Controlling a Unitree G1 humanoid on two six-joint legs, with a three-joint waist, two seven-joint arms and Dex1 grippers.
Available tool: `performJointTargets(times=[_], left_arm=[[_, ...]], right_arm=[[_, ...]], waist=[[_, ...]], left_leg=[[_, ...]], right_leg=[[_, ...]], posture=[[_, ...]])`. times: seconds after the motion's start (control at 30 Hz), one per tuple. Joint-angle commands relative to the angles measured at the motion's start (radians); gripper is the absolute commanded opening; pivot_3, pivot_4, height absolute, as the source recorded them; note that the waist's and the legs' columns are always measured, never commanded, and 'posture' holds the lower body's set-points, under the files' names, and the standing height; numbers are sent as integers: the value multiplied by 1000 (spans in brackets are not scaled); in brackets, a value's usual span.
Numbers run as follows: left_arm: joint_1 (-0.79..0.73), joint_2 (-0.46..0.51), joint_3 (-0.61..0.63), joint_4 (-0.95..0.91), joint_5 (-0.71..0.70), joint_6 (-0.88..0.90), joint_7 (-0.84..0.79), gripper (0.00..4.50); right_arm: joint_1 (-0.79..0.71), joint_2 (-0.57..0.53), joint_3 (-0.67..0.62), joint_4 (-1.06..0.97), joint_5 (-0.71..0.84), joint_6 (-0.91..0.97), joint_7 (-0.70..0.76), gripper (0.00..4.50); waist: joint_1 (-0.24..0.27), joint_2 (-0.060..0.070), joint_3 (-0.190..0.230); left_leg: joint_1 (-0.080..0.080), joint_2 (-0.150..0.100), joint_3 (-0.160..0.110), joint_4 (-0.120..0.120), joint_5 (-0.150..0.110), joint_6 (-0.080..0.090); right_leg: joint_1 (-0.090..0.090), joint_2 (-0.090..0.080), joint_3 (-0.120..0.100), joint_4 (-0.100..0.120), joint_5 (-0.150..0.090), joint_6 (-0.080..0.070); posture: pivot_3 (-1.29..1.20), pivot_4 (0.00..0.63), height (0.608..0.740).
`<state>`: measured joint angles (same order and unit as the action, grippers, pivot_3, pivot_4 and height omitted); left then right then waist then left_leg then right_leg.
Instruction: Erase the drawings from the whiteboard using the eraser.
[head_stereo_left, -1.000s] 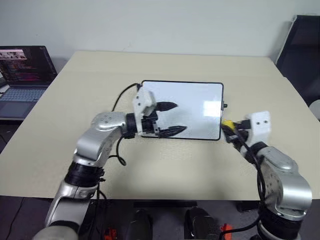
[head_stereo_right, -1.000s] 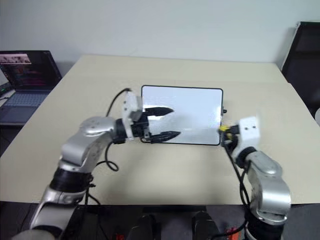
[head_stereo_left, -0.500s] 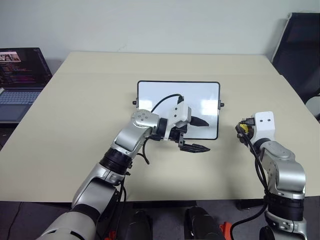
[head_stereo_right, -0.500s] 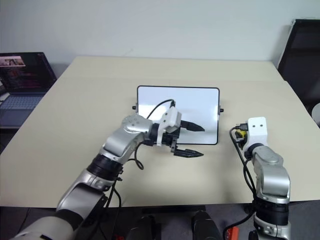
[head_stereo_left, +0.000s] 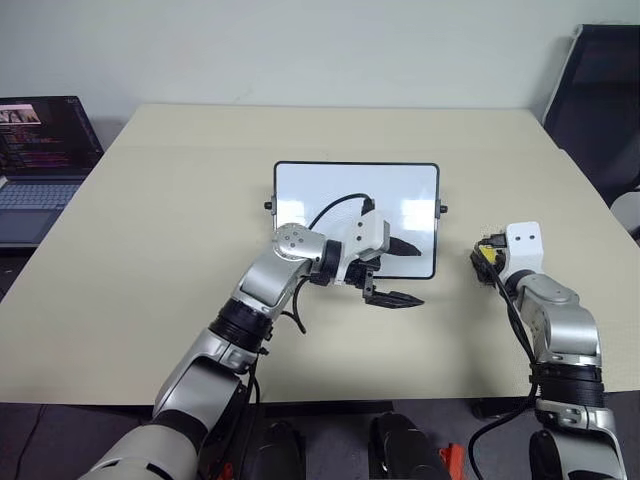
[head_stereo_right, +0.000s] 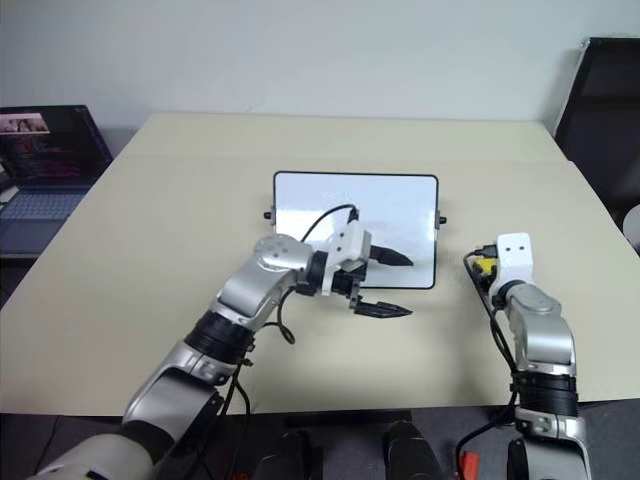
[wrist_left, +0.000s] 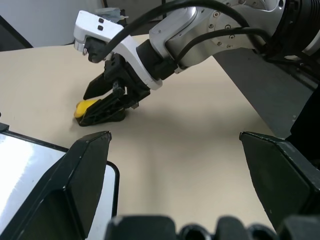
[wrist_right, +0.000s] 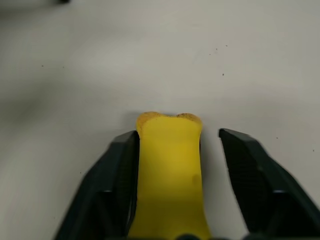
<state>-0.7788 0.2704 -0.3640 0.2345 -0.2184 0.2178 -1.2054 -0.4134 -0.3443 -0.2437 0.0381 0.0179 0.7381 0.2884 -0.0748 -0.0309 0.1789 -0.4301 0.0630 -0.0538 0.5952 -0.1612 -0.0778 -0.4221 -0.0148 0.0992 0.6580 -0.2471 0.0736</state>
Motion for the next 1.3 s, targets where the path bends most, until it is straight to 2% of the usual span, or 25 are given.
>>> performJointTargets(times=[0.03, 0.07, 0.23, 0.37, 0.5, 0.6, 0.7, 0.8, 0.97, 1.07, 1.3], left_arm=[[8, 7, 34, -55, -9, 10, 27, 4500], [14, 10, 40, -62, -12, 15, 34, 4500], [59, 26, 91, -117, -30, 55, 94, 4500], [117, 59, 191, -185, -44, 100, 207, 4500], [224, 99, 356, -326, -97, 195, 361, 4500], [356, 86, 488, -456, -112, 228, 523, 4500], [513, 38, 582, -541, -57, 182, 699, 4500], [593, 6, 597, -571, 1, 158, 820, 4500], [624, 2, 588, -602, 40, 165, 914, 4500], [616, 2, 558, -611, 34, 171, 917, 4500], [649, 15, 484, -599, 47, 155, 895, 4500]], right_arm=[[-24, -19, -6, -13, 24, -38, -3, 4117], [-24, -21, -7, -18, 28, -42, -6, 4442], [-7, -34, -8, -109, 51, -43, -3, 4478], [54, -19, -9, -317, 89, -15, -4, 4478], [211, 34, 4, -584, 126, -14, -22, 4478], [374, 116, 71, -703, 43, -158, -118, 4478], [488, 193, 137, -649, -19, -367, -184, 4478], [532, 210, 168, -570, -50, -521, -193, 4478], [541, 203, 120, -515, 55, -594, -124, 4478], [536, 180, 100, -517, 88, -589, -101, 4478], [581, 190, 83, -613, 114, -485, -143, 4478]], waist=[[0, 0, 0], [0, 1, 0], [-1, 1, 1], [-1, 2, 1], [-2, 2, 1], [0, 2, 1], [0, 2, 1], [0, 1, 0], [12, -1, 1], [16, -1, 0], [19, -1, -1]], left_leg=[[0, 0, 0, 0, 0, 0], [0, 0, 0, 0, 0, 0], [0, 0, 0, 0, 0, 0], [0, 0, 0, 0, 0, 0], [1, 1, -2, -2, 0, 0], [1, 1, -2, -2, 0, 0], [1, 1, -1, -1, 0, 0], [4, 0, 1, 1, 0, -1], [4, 0, 1, 4, 0, -1], [4, 0, 1, 4, -4, -6], [4, 0, 2, 5, 0, -1]], right_leg=[[0, 0, 0, 0, 0, 0], [0, 0, 0, 0, 0, 0], [0, 0, 0, 0, 0, 0], [0, 0, 0, 0, 0, 0], [0, 1, -1, 1, 0, 0], [0, 1, -1, 1, -1, 0], [1, 0, 0, 0, -3, -2], [3, -2, 0, 0, -3, -7], [3, -2, 0, -1, -3, -7], [4, -3, 0, -8, -2, -8], [9, -3, 1, -10, -2, -7]], posture=[[0, 150, 740], [0, 150, 740], [0, 150, 740], [0, 150, 740], [0, 150, 740], [0, 150, 740], [0, 150, 740], [0, 150, 740], [0, 150, 740], [0, 150, 740], [0, 150, 740]])
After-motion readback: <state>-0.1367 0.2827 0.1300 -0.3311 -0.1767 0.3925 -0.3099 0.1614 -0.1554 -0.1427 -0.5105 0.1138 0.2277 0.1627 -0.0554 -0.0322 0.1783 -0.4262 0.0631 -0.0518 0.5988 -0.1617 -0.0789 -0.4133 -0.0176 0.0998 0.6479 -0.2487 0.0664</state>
